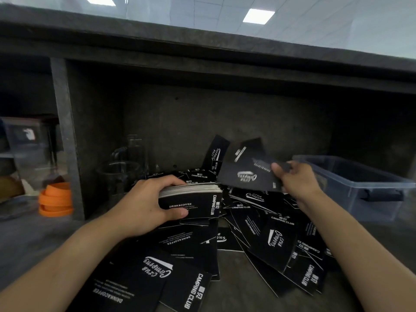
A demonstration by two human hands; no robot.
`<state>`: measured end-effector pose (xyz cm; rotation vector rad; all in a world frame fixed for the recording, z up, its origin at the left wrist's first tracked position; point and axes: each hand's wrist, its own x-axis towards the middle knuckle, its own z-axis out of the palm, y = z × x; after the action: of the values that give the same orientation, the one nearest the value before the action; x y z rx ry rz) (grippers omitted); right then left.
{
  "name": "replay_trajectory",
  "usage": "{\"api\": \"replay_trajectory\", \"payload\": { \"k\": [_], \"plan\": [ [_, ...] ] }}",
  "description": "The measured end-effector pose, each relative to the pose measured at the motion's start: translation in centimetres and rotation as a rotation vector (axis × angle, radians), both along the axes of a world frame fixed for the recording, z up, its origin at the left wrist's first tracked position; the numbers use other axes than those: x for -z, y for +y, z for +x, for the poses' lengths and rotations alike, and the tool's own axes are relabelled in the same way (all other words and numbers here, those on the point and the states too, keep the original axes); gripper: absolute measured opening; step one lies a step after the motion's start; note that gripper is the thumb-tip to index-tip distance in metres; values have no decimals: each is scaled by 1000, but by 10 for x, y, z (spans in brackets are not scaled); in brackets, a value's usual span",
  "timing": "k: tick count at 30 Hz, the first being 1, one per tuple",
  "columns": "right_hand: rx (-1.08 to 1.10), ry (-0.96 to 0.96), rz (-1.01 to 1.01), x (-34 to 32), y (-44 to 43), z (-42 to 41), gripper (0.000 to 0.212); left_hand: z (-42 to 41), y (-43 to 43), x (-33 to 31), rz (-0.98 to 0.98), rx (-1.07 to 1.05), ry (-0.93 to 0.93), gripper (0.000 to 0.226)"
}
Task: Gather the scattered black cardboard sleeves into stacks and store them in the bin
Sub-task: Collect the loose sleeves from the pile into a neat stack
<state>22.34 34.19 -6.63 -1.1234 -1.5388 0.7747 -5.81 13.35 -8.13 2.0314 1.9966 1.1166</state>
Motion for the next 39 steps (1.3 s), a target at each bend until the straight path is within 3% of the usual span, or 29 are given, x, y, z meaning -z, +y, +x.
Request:
{"api": "replay_trajectory", "payload": {
  "k": [3,5,9,15,19,23,24,26,29,31,34,39],
  "plan": [
    [44,-396,95,5,-2,-1,17,0,-1,-1,-9,-9,12,48],
    [-12,-535,106,0,-10,2,17,0,-1,-1,-13,-11,16,49],
    [-211,-840,187,3,-22,-6,51,0,-1,-1,-17,-6,12,49],
    [-296,-903,190,6,-28,-18,59,1,-1,-2,-21,-17,23,49],
    [-269,-866,228,4,-27,-20,46,2,-2,-3,-34,-9,14,49],
    [-155,-949,369,4,-31,-26,32,2,-3,-4,-45,-4,-17,47],
    [-156,-875,397,3,-32,-27,29,2,-3,-4,-44,-2,-38,45],
    [-223,-503,338,-1,-34,-29,23,3,-2,-5,-36,16,-107,43],
    [-365,42,120,-4,-41,-33,19,6,-3,-9,-9,60,-276,41],
    [-480,224,-28,-2,-49,-39,21,10,-4,-11,27,78,-433,39],
    [-660,319,-199,1,-65,-51,31,14,-4,-12,99,94,-689,37],
    [-889,159,-256,8,-93,-74,33,23,-4,-16,164,124,-989,40]
  ]
}}
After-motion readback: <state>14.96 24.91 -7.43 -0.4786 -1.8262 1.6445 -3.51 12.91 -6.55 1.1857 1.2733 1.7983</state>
